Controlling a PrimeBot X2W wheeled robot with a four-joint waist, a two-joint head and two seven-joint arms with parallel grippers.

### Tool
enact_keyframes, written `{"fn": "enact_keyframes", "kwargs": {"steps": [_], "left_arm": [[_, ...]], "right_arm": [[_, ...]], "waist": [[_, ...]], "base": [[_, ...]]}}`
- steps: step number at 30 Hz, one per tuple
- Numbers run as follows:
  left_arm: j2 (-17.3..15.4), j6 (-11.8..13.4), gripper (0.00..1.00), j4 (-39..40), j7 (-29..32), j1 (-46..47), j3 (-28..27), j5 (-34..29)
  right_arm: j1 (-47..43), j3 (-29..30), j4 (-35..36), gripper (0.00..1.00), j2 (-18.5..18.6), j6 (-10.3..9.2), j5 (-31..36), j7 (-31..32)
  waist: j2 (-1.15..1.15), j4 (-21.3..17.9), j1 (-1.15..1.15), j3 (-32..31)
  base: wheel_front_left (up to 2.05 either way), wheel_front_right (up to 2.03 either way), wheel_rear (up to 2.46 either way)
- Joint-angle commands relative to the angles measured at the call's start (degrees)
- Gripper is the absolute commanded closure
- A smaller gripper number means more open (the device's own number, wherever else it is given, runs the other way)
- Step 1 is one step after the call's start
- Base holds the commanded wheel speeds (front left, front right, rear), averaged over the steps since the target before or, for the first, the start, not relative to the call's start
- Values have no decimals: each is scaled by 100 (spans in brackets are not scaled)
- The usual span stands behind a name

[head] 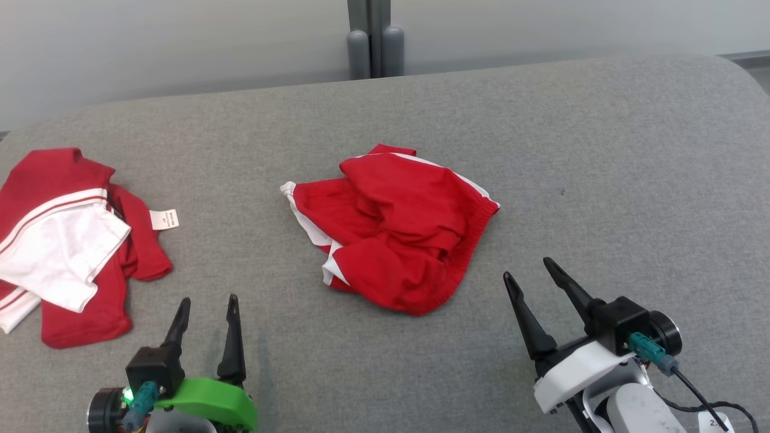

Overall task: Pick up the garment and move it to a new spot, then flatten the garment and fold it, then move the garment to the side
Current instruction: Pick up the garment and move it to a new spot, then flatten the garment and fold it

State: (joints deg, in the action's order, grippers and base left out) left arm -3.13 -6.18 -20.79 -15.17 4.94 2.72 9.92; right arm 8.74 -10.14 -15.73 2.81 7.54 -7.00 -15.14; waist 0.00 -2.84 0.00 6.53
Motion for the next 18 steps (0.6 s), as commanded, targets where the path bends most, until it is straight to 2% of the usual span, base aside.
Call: {"fn": "enact_keyframes", "kwargs": {"steps": [1,9,18], "left_arm": [[5,-43,0,35,3,-185,6,-19],[16,-102,0,176,3,-529,68,81],[16,-124,0,318,3,2,264,197]], "right_arm": [[-106,53,-36,0,21,-9,-19,-2],[-195,236,-128,0,21,-9,113,-2],[743,547,-413,0,20,-9,537,-2]], "waist": [[0,87,0,-93],[0,97,0,-101],[0,205,0,536]], "base": [[0,0,0],[0,0,0],[0,0,0]]}}
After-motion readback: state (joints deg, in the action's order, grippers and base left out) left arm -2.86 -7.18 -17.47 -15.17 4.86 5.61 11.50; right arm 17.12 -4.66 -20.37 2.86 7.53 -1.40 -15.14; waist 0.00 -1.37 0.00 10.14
